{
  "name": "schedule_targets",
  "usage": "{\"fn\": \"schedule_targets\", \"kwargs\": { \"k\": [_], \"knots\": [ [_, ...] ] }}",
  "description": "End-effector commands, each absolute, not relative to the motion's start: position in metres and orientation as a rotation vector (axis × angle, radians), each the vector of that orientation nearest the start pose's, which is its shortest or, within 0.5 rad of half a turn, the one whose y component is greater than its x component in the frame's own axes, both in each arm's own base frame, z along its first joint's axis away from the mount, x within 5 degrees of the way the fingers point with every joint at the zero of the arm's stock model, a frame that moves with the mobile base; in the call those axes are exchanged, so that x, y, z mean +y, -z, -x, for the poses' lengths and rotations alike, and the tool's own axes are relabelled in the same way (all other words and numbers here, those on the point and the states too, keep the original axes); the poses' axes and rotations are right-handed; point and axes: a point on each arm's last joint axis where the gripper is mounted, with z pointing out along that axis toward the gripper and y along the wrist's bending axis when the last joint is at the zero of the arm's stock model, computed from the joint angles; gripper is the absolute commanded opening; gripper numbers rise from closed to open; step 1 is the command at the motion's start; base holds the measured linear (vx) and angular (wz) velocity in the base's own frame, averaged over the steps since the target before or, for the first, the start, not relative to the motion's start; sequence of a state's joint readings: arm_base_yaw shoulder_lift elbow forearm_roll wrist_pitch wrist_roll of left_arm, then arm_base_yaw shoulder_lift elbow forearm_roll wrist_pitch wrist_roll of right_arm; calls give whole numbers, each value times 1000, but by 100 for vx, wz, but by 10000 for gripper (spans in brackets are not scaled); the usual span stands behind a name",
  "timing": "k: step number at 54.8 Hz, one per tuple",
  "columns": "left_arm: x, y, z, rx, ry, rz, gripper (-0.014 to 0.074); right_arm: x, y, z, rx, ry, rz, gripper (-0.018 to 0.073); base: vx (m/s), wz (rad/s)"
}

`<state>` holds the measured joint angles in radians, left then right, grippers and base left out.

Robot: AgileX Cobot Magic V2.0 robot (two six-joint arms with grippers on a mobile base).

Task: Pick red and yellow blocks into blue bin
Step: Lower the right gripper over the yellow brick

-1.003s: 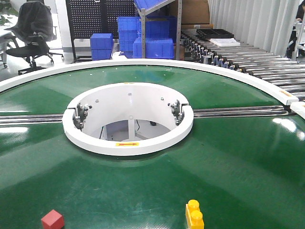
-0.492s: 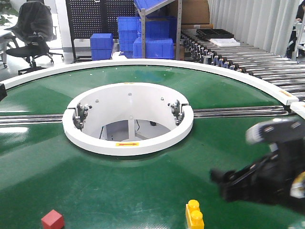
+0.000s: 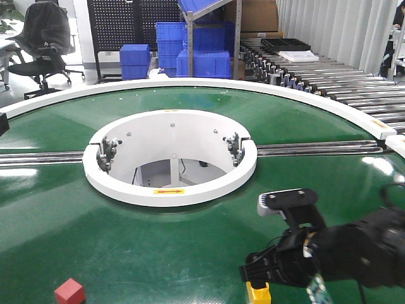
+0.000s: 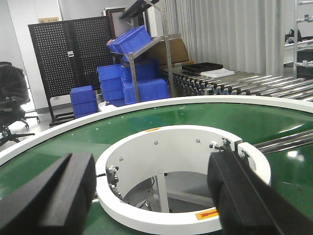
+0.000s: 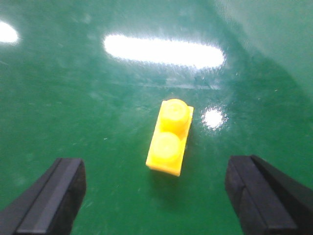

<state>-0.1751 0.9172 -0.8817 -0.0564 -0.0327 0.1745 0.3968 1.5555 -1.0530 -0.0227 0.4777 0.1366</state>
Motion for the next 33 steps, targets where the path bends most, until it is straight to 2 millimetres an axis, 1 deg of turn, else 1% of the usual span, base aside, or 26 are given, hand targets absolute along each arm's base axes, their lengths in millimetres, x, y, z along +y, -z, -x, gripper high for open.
{"fn": "schedule_targets", "kwargs": {
  "k": [1,10,18,29,33],
  "knots": [
    [-33,-433,-191,1358,53,-189,584,133,-270,-319,2379,-222,340,606,0,0],
    [-34,-431,-191,1385,53,-194,584,142,-252,-340,2439,-212,332,598,0,0],
    [-34,-429,-191,1404,54,-198,584,147,-229,-356,2502,-202,271,593,0,0],
    [-34,-429,-191,1404,54,-198,584,151,-201,-368,2574,-169,250,593,0,0],
    [-34,-429,-191,1404,54,-198,584,152,-193,-371,2596,-173,238,585,0,0]
  ]
}}
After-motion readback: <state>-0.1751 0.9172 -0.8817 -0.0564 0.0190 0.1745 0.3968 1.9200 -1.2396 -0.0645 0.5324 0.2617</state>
